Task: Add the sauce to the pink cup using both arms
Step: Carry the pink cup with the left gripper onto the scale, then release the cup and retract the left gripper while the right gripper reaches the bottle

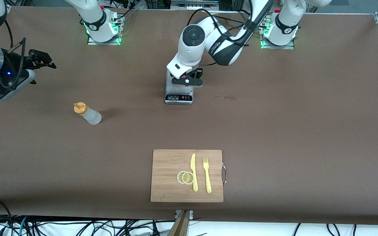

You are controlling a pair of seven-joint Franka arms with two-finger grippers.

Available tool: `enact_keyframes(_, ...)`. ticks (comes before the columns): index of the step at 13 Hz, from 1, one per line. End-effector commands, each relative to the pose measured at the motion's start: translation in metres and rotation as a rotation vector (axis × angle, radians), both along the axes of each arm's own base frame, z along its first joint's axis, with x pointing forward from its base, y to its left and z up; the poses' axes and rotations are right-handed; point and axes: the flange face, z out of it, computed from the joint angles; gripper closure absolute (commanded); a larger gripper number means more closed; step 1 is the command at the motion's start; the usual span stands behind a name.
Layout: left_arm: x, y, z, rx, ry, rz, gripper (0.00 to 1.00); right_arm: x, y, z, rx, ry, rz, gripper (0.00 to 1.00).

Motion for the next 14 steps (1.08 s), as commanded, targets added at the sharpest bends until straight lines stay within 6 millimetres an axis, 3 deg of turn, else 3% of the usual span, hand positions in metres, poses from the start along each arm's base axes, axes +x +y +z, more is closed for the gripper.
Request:
enact_keyframes(1, 0.042, 0.051, 0.066, -0.026, -0.016, -0.019, 0.0, 0.01, -0.025, -0.03, 0.144, 0.001, 0.14, 0.0)
enact_keyframes(3, 0.072, 0.107, 0.097, -0.009, -0.027, 0.015, 0.0, 0.021, -0.06, -0.064, 0.287, -0.023, 0.248, 0.0)
enact_keyframes(6, 0.117, 0.232, 0.148, 0.009, -0.041, -0.077, 0.0, 0.033, -0.124, -0.144, 0.535, -0.076, 0.384, 0.0)
enact_keyframes(7, 0.132, 0.271, 0.169, 0.018, -0.067, -0.074, 0.0, 0.035, -0.14, -0.17, 0.619, -0.122, 0.438, 0.0)
enact_keyframes(9, 0.146, 0.336, 0.19, 0.049, -0.039, -0.072, 0.0, 0.036, -0.165, -0.218, 0.759, -0.229, 0.533, 0.0)
enact_keyframes(11, 0.145, 0.38, 0.21, 0.068, -0.033, -0.084, 0.0, 0.035, -0.174, -0.256, 0.882, -0.337, 0.623, 0.0)
enact_keyframes(14, 0.137, 0.431, 0.226, 0.111, -0.016, -0.065, 0.0, 0.03, -0.174, -0.287, 1.025, -0.453, 0.705, 0.0)
